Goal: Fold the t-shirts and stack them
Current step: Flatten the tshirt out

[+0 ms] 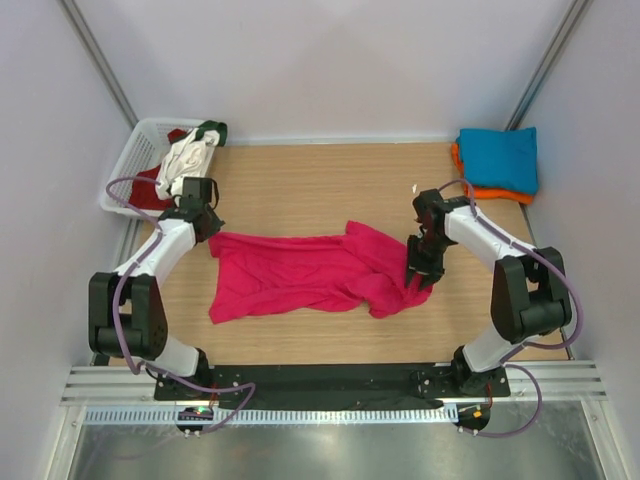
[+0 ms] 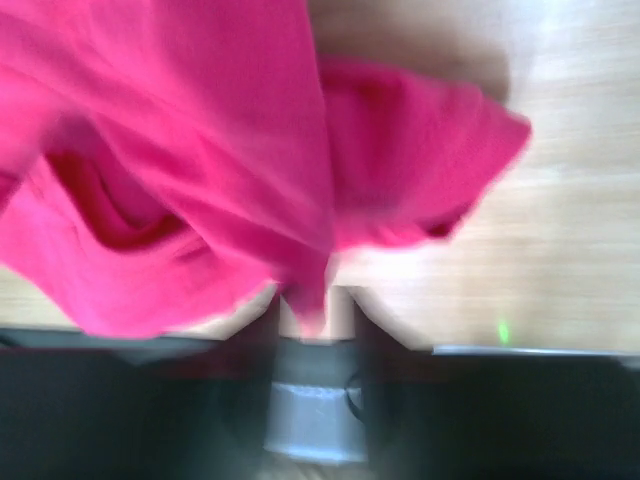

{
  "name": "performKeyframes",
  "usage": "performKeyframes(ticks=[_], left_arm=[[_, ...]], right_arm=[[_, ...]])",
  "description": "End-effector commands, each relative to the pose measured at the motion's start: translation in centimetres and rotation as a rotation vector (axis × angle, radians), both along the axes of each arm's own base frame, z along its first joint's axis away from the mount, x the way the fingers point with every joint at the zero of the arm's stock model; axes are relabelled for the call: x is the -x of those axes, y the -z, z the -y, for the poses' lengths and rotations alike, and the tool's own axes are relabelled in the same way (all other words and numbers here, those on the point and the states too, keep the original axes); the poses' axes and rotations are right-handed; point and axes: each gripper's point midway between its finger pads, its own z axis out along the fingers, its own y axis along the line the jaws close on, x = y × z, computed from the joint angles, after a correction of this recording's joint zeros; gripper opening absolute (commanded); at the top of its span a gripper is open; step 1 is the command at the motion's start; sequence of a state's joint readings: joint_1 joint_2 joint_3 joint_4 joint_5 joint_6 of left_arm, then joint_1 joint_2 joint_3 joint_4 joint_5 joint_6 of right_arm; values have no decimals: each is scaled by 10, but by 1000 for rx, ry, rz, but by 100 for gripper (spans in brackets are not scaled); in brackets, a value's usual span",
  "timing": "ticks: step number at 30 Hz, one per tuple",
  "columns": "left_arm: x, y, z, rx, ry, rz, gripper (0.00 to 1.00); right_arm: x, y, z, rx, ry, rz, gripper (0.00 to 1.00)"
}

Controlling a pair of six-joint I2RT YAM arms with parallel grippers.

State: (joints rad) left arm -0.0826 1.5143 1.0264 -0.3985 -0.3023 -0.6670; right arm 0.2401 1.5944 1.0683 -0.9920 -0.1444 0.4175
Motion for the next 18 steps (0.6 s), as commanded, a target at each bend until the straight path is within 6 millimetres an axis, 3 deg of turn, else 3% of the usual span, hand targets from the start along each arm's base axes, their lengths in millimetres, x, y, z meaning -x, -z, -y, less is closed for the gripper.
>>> performKeyframes(ticks=[1,2,3,4,9,12,13,18], left_arm=[[18,3,-16,-72,-24,-43,0],[18,3,-16,-74,-21,-45,0],[18,4,-17,-78,-23,-49,0],[18,6,-17,-79,-24,-53,0],[15,10,-14,-68,-6,-56,0],[13,12,-12,-63,7,-55,0],[12,11,-11,-60,11,-50,0],[9,7,-11,-63,19,-41,0]], right_arm=[[10,-32,-2,-12,9,-54,50],[2,-40,0,6,5,-24,50],[-11,-44,5,28,17,7,69],[-39,-61,9,47,31,97,78],[-135,-91,19,4,210,373,80],[-171,-77,27,-8,283,474,80],[-173,-55,32,9,300,434,80],[-178,-12,25,-18,299,361,75]])
